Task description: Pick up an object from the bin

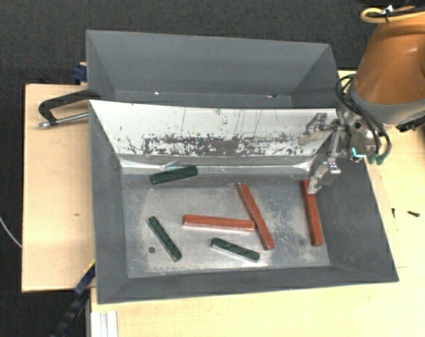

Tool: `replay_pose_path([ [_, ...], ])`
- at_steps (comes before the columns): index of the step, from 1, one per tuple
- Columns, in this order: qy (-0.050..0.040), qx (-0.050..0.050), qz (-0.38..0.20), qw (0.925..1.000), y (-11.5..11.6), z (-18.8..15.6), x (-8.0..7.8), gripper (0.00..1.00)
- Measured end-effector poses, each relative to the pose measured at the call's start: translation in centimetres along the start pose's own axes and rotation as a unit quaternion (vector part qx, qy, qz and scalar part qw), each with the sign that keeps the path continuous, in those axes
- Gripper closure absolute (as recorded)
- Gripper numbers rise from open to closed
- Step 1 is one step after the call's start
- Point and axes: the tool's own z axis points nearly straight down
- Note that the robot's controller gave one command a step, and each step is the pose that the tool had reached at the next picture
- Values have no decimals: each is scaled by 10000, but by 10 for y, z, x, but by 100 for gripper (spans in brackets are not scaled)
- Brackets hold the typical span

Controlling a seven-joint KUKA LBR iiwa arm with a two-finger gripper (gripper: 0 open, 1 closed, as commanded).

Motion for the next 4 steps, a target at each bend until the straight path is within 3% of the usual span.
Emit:
replay_pose_path([
  [1,-43,7,-9,10000,0,-5,-2,100],
  [2,-43,7,-11,10000,0,-5,-2,100],
  [3,-2,-10,870,9962,12,75,-1,0],
  [4,-33,-3,869,9962,11,73,-2,0],
])
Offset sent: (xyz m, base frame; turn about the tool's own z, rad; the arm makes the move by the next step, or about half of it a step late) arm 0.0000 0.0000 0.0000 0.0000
